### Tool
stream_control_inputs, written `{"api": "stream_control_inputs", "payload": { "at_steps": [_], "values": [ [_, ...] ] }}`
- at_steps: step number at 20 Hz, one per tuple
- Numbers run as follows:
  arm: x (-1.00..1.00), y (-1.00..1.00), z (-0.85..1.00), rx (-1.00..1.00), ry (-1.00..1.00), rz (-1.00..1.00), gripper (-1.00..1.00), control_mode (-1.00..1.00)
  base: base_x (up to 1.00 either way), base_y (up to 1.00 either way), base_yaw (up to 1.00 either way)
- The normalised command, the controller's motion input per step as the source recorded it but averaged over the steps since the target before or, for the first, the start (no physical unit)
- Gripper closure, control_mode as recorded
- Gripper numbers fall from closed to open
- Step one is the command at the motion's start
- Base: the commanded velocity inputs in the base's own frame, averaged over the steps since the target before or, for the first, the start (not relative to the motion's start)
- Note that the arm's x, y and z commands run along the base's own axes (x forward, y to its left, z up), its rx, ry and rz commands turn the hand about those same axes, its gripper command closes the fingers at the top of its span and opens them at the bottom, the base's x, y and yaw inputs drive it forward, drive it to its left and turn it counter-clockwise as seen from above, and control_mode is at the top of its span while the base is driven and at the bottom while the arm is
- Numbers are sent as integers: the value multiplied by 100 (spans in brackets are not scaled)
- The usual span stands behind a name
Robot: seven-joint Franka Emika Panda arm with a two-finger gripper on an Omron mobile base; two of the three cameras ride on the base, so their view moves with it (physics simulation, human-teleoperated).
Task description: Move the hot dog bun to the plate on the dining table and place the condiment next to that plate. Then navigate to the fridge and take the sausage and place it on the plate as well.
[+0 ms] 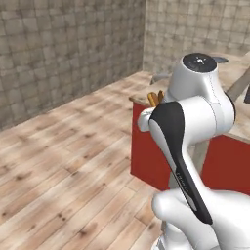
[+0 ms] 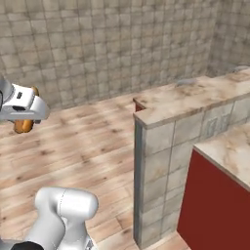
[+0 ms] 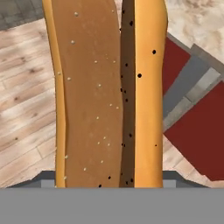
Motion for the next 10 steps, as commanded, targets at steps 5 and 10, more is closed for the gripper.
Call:
{"api": "stream_control_inputs", "payload": {
  "at_steps": [5,10],
  "values": [
    [0,0,0,0,0,0,100,100,74,100,-52],
    [0,0,0,0,0,0,100,100,73,100,-53]
  ]
}}
